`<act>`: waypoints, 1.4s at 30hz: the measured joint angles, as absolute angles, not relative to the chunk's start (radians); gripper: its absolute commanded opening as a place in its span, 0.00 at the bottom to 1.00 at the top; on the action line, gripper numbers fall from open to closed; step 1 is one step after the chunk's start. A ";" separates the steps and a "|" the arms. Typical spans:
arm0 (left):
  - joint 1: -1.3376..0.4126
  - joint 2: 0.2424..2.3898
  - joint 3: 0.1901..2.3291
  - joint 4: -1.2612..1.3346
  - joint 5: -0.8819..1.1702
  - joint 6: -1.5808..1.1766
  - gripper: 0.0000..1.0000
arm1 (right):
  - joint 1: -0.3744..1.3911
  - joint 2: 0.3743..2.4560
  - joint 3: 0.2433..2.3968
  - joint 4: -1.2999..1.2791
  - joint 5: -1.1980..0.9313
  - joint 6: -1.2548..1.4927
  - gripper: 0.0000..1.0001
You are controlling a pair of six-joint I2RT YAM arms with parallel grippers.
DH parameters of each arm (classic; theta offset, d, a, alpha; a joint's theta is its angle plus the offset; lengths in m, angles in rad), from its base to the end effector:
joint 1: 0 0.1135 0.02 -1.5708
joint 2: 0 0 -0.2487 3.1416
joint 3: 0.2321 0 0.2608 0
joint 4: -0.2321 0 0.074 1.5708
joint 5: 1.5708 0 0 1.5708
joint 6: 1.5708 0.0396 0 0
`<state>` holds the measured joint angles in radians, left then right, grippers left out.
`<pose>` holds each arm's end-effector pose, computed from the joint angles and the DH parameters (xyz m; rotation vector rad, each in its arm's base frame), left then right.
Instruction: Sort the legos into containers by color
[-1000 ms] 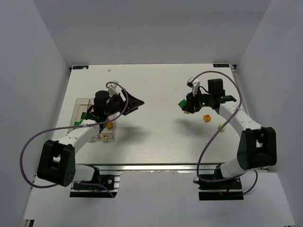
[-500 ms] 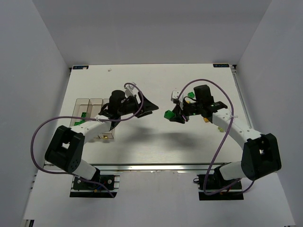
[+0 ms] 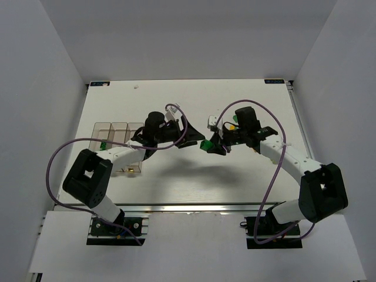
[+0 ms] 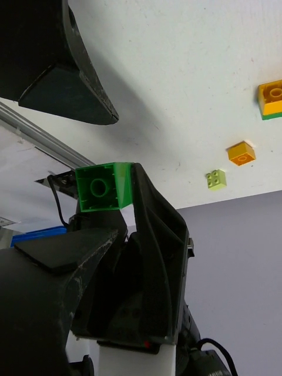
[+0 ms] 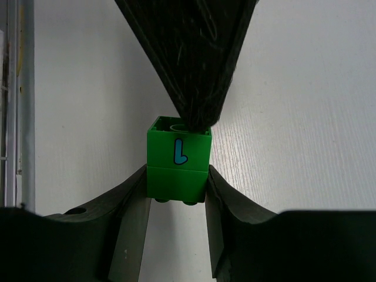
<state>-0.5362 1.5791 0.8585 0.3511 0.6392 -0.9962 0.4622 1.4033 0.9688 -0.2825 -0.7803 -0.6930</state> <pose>0.2897 -0.1996 0.2016 -0.0157 2.2365 -1.5563 0.2660 0.1636 0.2392 -1.4826 1.5521 0.7514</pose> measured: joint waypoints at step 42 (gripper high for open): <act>-0.131 1.330 0.916 -0.171 0.453 -0.745 0.00 | 0.486 1.398 0.899 -0.195 -0.649 -0.669 0.00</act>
